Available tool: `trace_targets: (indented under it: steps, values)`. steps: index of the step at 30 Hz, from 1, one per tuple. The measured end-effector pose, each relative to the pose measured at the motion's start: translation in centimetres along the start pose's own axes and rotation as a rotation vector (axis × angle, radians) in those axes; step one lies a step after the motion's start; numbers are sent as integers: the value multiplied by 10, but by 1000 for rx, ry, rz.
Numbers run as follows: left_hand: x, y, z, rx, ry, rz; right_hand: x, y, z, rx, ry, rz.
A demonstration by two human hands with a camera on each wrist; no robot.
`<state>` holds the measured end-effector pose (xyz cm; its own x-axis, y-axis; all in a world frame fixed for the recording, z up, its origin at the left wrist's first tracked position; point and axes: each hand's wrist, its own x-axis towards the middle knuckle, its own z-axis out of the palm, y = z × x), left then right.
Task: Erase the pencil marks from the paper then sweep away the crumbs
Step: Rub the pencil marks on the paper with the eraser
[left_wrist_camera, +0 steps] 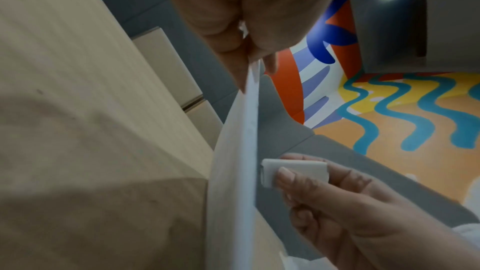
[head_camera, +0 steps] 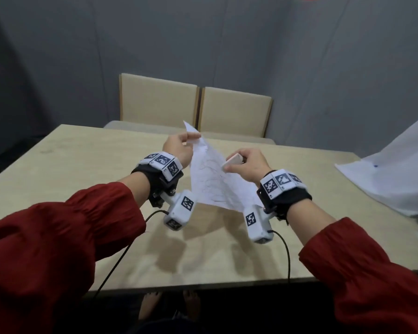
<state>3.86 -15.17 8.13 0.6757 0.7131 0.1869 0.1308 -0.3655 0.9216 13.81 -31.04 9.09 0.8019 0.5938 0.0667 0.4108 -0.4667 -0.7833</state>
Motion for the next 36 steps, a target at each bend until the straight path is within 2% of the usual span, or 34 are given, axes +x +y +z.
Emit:
trace_targets:
  steps: [5, 8, 13, 16, 19, 22, 25, 32, 36]
  values:
    - [-12, -27, -3, 244, -127, -39, -4, 15, 39, 25, -228, 91]
    - [-15, -43, -4, 385, -219, -39, -5, 21, 60, -70, -307, 150]
    - [-6, -66, -6, 761, -424, 22, 0, 31, 79, -435, -336, 59]
    - [0, -81, -10, 930, -515, 92, 7, 35, 85, -521, -384, 33]
    - [3, -89, -10, 971, -663, 172, 14, 36, 90, -579, -397, 22]
    - [2, -89, -5, 967, -782, 183, 21, 38, 89, -620, -375, -27]
    - [2, -90, 1, 977, -871, 197, 26, 38, 88, -648, -414, -103]
    - [8, -102, 9, 970, -975, 214, 22, 23, 90, -572, -464, -216]
    - [12, -99, 9, 1075, -1014, 198, 24, 23, 93, -702, -481, -257]
